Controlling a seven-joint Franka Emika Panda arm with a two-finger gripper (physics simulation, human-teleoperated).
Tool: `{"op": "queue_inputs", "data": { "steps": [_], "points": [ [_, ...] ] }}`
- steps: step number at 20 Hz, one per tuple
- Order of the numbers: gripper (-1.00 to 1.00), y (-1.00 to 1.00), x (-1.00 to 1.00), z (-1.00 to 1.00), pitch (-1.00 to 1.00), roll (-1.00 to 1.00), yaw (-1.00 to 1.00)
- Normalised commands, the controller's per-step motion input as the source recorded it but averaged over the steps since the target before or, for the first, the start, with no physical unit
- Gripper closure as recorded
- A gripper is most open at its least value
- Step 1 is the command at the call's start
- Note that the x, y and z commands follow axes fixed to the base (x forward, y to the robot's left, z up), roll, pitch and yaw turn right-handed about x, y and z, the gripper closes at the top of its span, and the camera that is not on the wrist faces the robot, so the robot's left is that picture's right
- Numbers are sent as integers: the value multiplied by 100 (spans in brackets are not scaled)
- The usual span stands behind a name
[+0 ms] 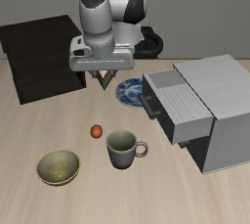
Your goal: Pick up the cake and place it on the plate
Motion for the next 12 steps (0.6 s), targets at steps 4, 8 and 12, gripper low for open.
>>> {"op": "queue_inputs", "data": {
  "steps": [4, 8, 12],
  "points": [
    [100, 100, 0, 0, 0, 0, 0],
    [100, 75, 0, -25, 0, 0, 0],
    [-100, 0, 0, -25, 0, 0, 0]
  ]
}}
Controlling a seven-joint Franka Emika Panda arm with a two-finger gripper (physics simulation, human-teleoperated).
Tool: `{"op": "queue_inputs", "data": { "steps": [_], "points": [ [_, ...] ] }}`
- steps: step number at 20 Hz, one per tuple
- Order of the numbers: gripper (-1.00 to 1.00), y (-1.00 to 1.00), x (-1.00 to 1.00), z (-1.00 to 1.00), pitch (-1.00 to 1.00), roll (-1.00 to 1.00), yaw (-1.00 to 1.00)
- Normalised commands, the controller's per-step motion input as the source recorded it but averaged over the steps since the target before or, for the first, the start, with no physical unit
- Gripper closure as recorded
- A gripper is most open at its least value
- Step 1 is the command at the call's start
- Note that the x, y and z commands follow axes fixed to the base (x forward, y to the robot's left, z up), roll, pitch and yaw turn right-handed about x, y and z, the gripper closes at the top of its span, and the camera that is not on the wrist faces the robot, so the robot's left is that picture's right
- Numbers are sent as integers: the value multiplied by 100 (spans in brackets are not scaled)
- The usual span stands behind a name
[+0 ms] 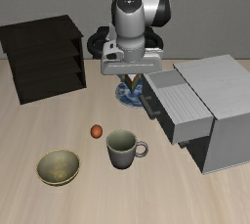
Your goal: Pick up the cake and place it on the plate
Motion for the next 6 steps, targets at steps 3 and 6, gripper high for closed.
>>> {"op": "queue_inputs", "data": {
  "steps": [3, 6],
  "points": [
    [-100, 0, 0, 0, 0, 0, 0],
    [-100, 0, 0, 0, 0, 0, 0]
  ]
}}
